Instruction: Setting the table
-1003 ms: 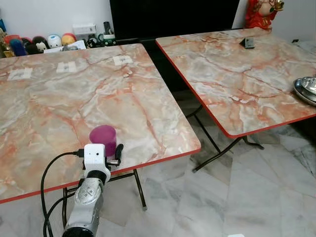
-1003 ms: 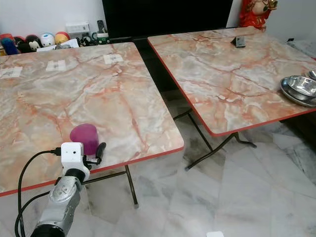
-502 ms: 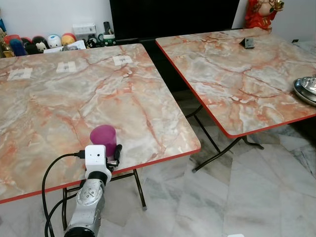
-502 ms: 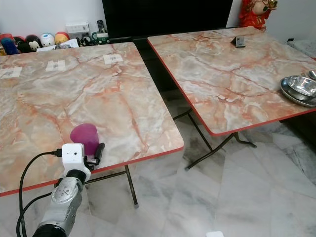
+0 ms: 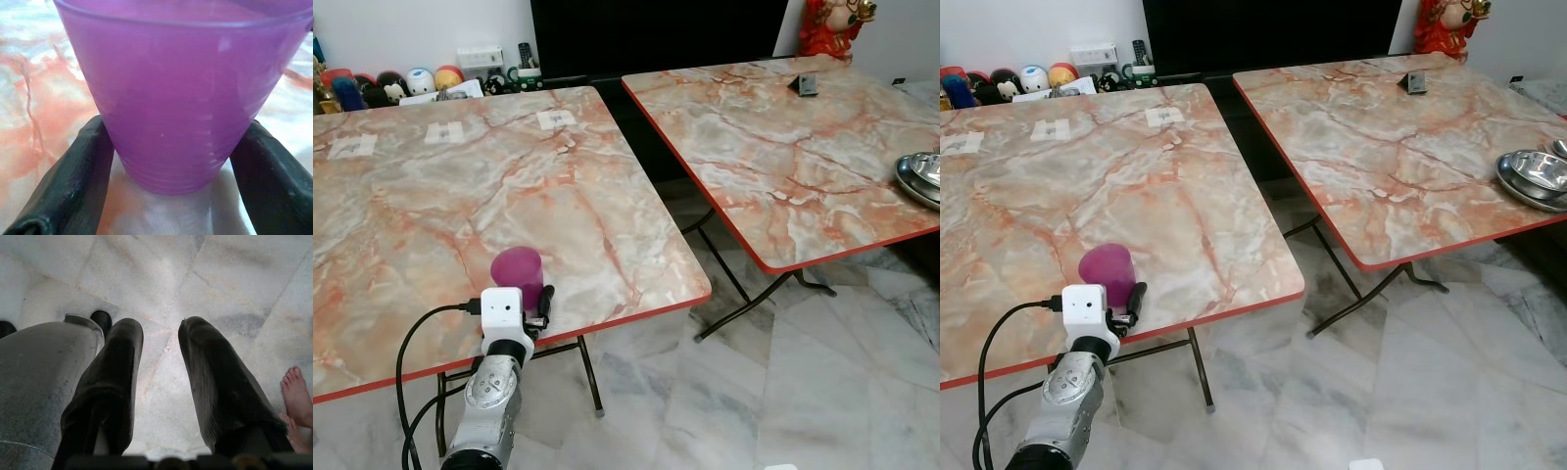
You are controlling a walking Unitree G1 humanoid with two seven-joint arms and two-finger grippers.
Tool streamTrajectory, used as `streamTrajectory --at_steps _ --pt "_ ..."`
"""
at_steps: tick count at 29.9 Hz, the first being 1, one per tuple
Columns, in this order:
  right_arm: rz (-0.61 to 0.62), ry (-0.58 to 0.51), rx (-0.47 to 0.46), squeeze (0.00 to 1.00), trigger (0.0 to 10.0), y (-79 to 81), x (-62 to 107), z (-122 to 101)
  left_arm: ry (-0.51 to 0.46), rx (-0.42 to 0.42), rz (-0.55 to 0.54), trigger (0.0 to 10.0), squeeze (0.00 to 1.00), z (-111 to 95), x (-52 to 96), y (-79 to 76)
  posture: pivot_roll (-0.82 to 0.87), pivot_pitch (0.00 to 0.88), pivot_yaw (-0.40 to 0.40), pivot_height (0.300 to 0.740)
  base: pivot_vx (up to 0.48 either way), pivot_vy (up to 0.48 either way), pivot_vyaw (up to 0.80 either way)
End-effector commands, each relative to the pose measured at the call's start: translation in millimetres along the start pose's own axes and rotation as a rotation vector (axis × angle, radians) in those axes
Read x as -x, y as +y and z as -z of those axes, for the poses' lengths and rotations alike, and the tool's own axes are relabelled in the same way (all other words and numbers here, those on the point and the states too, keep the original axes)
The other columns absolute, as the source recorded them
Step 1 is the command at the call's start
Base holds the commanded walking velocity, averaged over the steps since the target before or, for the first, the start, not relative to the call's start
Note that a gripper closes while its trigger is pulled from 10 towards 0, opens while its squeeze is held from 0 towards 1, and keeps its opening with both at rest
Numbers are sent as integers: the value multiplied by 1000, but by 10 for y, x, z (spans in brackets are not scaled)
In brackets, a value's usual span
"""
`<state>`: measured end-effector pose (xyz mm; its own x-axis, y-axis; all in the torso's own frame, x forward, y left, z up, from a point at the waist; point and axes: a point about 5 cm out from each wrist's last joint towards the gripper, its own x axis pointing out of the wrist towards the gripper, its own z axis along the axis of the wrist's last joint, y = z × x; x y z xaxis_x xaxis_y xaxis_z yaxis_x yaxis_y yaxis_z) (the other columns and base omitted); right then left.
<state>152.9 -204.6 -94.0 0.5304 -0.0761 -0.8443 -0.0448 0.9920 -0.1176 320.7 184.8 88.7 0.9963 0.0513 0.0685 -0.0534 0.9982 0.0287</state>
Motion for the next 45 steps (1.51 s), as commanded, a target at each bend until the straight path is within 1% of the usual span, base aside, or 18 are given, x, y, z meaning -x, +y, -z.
streamTrajectory --at_steps 1,3,6,11,16,18,21,22,23,24,27,28,30,32,36,40,44,45 --pt "5 17 1 0 10000 -21 11 51 -49 -50 -7 0 0 -100 1 89 7 87 -31 740 0 0 0" --pt "5 18 0 0 10000 -19 11 52 -53 -62 -8 0 0 -109 9 115 17 89 -27 740 0 0 0" --pt "4 18 -2 0 10000 -14 11 57 -66 -98 -5 0 0 -138 69 224 17 90 -23 740 0 0 0" --pt "5 19 -5 0 10000 -13 13 62 -88 -222 58 0 0 -184 169 303 22 91 -21 740 0 0 0" --pt "6 20 -6 0 10000 -13 14 67 -93 -232 39 0 0 -220 231 402 20 93 -17 740 0 0 0" --pt "7 21 -5 0 10000 -18 15 72 -80 -231 -23 0 0 -225 276 531 24 94 -18 740 0 0 0" --pt "7 21 -6 0 10000 -18 16 73 -65 -209 -61 0 0 -202 304 587 22 95 -20 740 0 0 0" --pt "6 20 -7 0 10000 -19 16 74 -54 -207 -63 3333 0 -181 329 596 19 96 -21 740 0 0 0" --pt "6 20 -7 0 10000 -19 16 74 -47 -207 -61 4431 0 -168 347 598 19 96 -21 740 0 0 0" --pt "7 16 -11 0 10000 -20 17 73 -30 -221 -36 10000 0 -130 407 594 19 97 -20 740 0 0 0" --pt "9 13 -13 0 10000 -23 18 73 -11 -235 -3 10000 0 -96 502 619 19 98 -18 740 0 0 0" --pt "9 13 -13 0 10000 -23 18 73 -11 -235 -3 10000 0 -96 502 619 19 98 -18 740 0 0 0" --pt "11 11 -14 0 10000 -26 18 72 1 -283 17 10000 0 -102 601 716 23 98 -17 740 0 0 0" --pt "11 10 -15 0 10000 -27 18 71 4 -285 11 10000 0 -122 649 789 28 97 -17 740 0 0 0" --pt "9 8 -15 0 10000 -34 18 67 4 -299 -6 10000 0 -161 685 861 35 95 -20 740 0 0 0" --pt "8 8 -11 0 10000 -36 18 64 2 -290 -19 10000 0 -170 671 830 34 94 -21 740 0 0 0" --pt "6 5 -8 0 10000 -30 17 61 19 -272 -4 10000 0 -113 633 681 17 87 -17 740 0 0 0" --pt "6 5 -8 0 10000 -30 17 61 19 -272 -4 10000 0 -113 633 681 17 87 -17 740 0 0 0"
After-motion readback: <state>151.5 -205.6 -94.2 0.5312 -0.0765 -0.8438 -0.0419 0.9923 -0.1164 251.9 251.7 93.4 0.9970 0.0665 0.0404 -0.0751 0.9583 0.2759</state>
